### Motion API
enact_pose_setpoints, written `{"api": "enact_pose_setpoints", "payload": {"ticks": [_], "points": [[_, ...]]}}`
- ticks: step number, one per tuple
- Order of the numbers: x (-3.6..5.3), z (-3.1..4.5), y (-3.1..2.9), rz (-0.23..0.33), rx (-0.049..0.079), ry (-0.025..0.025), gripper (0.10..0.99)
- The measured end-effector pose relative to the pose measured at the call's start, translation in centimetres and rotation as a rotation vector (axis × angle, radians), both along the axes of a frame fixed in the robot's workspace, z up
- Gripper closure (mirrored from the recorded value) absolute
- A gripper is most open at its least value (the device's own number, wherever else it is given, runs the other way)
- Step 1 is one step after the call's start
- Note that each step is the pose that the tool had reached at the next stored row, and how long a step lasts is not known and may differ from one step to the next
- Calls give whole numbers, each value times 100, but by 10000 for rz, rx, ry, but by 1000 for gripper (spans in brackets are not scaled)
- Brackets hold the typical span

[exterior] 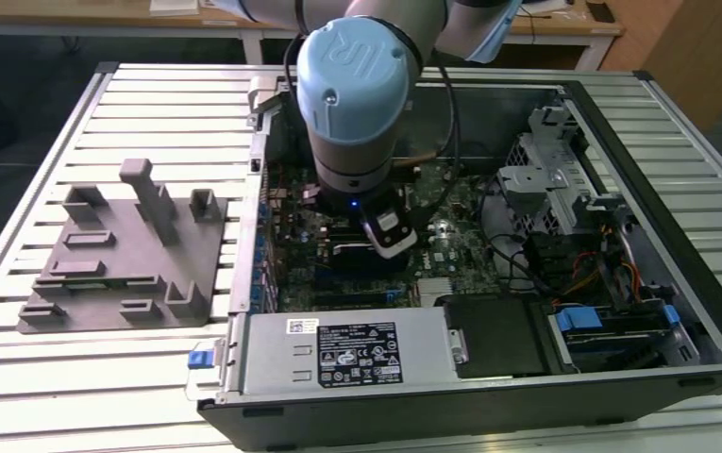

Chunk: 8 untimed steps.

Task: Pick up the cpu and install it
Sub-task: 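Install the second cpu locking lever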

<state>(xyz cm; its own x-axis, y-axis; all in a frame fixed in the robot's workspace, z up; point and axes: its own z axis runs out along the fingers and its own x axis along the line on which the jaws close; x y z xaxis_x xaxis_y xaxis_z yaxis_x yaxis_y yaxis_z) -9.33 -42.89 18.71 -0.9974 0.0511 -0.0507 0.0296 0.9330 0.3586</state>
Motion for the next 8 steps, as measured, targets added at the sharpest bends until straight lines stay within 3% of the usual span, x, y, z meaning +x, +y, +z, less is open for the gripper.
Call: {"api": "enact_pose_setpoints", "payload": {"ticks": [8], "points": [[0, -6, 0, 0, 0, 0, 980]]}}
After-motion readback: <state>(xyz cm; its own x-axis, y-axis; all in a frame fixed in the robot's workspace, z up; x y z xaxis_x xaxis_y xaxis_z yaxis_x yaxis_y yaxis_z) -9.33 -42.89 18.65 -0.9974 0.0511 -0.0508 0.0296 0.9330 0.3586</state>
